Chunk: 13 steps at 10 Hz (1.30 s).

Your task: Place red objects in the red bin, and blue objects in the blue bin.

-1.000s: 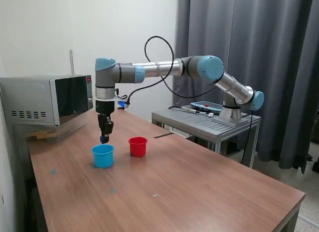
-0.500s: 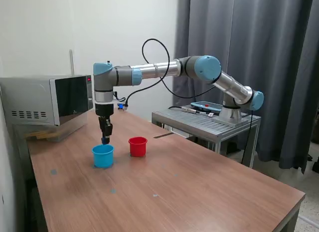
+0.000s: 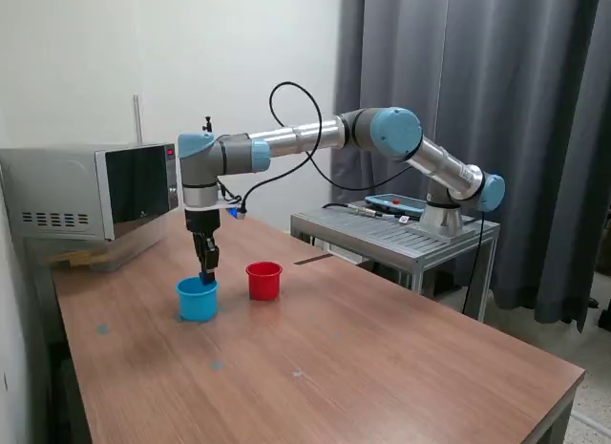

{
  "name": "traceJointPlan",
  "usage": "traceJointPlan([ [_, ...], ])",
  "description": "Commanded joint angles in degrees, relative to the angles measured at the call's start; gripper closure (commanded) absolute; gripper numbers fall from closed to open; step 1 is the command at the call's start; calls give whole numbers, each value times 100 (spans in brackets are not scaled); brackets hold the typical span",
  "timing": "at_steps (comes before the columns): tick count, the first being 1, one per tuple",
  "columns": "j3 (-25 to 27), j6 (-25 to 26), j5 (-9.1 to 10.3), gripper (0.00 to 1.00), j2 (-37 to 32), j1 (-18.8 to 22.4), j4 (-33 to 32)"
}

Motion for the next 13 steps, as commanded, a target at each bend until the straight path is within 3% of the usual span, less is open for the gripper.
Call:
traceJointPlan([
  [1,1,44,-15,0,19,-9,-5],
  [8,-52,203,-33,0,19,26,-14],
  [10,27,-129,-15,0,-182,114,38],
  [13,553,-411,11,0,-849,306,353],
])
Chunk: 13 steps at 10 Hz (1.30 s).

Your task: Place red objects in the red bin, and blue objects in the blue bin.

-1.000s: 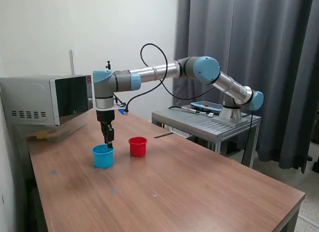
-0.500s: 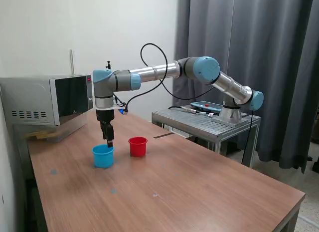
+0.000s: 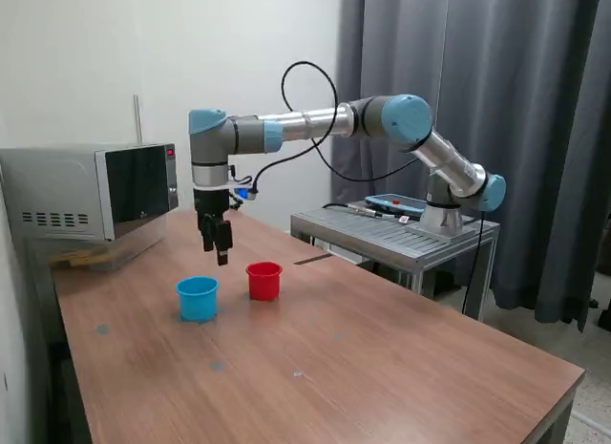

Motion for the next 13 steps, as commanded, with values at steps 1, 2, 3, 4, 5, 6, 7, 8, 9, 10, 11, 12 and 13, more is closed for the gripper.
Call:
traceJointPlan([
  [1,388,-392,13,0,-479,285,390],
  [2,633,-568,13,0,-724,391,470],
  [3,966,-727,4,0,-1066,531,489],
  [4,1231,-702,-14,0,-1348,541,524],
  [5,1434,-702,-23,0,-1568,585,663],
  [6,1610,-702,-23,0,-1805,594,708],
  [7,1733,-667,-23,0,-1964,603,752],
  [8,1813,-658,-57,0,-2122,603,874],
  [9,1935,-658,-66,0,-2324,603,875],
  [10,2085,-632,-58,0,-2518,594,884],
  [11,2330,-632,-58,0,-2833,586,884],
  [12,2532,-632,-58,0,-3097,586,884],
  [13,2682,-632,-40,0,-3334,577,884],
])
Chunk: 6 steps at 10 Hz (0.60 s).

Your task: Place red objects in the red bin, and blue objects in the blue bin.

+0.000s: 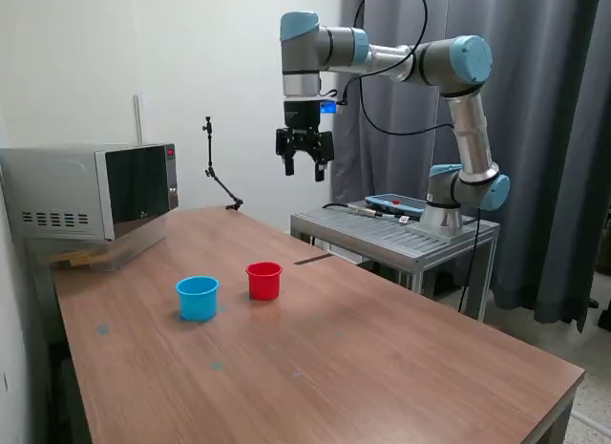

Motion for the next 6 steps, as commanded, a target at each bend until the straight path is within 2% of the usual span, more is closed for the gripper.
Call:
traceJointPlan([
  [1,439,12,30,0,-605,-26,4],
  [6,1379,3,57,0,-1896,-53,4],
])
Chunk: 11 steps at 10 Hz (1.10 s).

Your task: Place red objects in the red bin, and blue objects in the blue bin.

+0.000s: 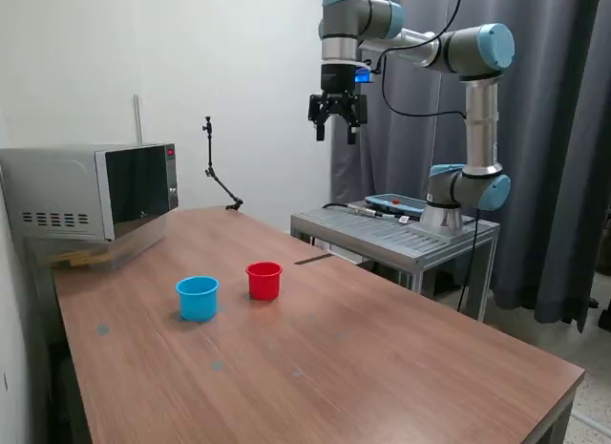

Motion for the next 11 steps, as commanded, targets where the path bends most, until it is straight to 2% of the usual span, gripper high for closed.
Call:
traceJointPlan([
  [1,453,-2,9,0,-626,-47,0],
  [7,1332,24,0,0,-1883,-136,185],
  [9,1491,120,27,0,-1964,-135,463],
  [10,1536,112,166,0,-1964,-118,562],
  [11,1545,69,202,0,-1973,-109,545],
])
